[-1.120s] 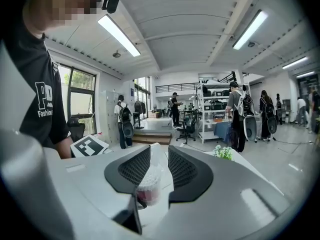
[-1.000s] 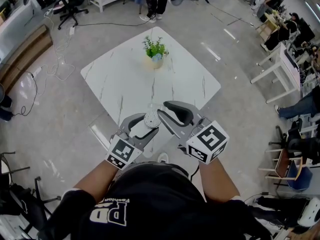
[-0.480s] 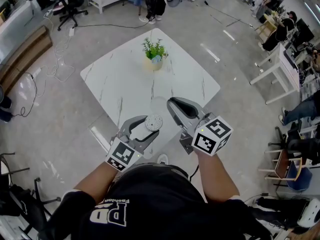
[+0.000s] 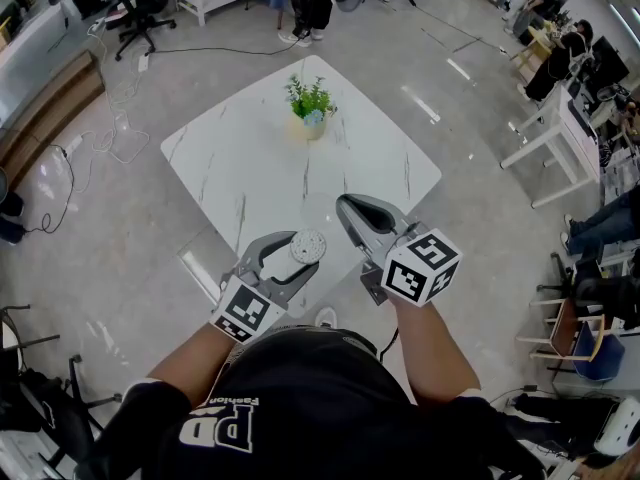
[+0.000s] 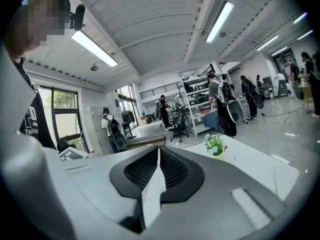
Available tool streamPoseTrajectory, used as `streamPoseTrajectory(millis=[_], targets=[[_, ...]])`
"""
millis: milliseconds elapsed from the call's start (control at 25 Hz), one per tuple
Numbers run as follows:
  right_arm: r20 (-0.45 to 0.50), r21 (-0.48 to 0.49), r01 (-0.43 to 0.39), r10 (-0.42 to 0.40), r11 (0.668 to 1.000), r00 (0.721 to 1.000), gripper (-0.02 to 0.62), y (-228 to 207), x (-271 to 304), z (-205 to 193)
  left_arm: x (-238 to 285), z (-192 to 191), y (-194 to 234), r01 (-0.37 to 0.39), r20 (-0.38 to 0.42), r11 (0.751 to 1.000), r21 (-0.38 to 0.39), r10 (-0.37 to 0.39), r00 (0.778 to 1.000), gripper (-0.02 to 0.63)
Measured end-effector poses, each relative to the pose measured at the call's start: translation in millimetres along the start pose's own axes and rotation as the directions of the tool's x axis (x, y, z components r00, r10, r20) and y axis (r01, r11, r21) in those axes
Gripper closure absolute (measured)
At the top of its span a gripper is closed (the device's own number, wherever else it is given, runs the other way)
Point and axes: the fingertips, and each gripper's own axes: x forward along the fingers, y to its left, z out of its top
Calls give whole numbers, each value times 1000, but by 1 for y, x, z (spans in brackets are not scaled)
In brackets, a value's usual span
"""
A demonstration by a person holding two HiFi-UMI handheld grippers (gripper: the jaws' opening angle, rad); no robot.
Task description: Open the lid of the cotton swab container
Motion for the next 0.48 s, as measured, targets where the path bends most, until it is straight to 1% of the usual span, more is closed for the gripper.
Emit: streamPoseTrajectory(millis=[200,480], targets=[[-33,6,18,-18,1000,999,581,-8,5,-10,0,2,0,4,2,1000,10,-4,1000,316],[-84,28,22,-20,999,996,581,-12,7,-34,-1,-1,-4,4,-4,1000,21,-4,1000,316]])
